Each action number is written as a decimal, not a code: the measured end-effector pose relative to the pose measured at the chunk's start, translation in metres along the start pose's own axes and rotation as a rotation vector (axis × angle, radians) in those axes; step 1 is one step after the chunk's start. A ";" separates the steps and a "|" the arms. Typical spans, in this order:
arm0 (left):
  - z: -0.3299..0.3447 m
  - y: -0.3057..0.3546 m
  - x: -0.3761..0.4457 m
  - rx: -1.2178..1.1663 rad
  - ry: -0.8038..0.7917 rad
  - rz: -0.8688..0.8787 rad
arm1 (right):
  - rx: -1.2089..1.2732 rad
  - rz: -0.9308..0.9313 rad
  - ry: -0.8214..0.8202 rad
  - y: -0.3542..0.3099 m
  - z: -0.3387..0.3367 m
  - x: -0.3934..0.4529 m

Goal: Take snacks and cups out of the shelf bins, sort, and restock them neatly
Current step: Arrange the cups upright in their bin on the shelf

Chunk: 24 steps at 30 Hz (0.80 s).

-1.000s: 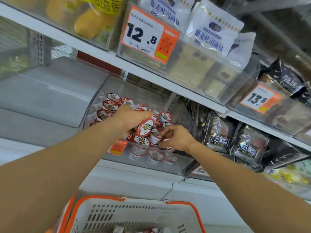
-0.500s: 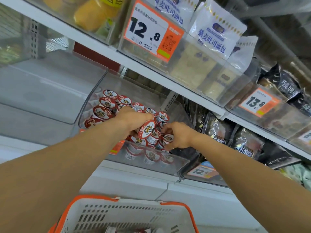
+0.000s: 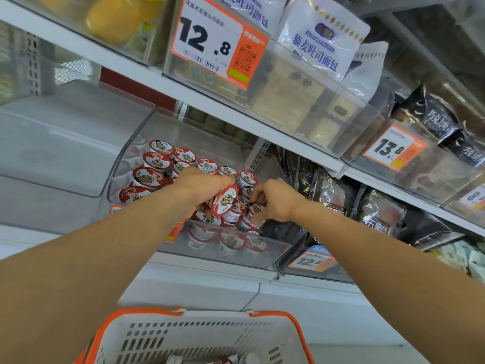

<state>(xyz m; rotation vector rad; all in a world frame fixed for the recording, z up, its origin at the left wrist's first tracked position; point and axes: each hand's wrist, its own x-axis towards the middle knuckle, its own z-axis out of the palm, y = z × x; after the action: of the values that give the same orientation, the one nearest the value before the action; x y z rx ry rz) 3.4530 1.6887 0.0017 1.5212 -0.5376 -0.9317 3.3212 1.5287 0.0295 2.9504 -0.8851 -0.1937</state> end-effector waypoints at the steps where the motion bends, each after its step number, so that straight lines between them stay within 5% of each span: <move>1: 0.000 0.000 0.000 -0.002 0.004 0.002 | 0.047 -0.013 0.050 -0.003 -0.002 -0.005; 6: 0.005 0.003 0.005 -0.101 -0.007 0.019 | 0.874 -0.043 0.075 -0.038 -0.021 -0.047; 9: 0.015 0.005 0.008 -0.188 -0.068 0.012 | 0.992 -0.011 0.113 -0.055 -0.018 -0.058; 14: 0.028 0.005 0.008 -0.089 -0.085 0.029 | 0.743 0.021 0.269 -0.042 -0.010 -0.056; 19: 0.016 0.002 0.003 0.596 -0.030 0.246 | 0.215 -0.060 0.001 -0.010 -0.026 -0.064; 24: 0.019 0.002 -0.005 0.868 -0.221 0.349 | -0.043 -0.125 -0.125 -0.004 -0.022 -0.055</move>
<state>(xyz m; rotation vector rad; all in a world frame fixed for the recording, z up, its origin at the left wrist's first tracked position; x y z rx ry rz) 3.4352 1.6814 0.0055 1.9888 -1.4513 -0.6076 3.2810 1.5626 0.0563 2.9821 -0.6987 -0.4016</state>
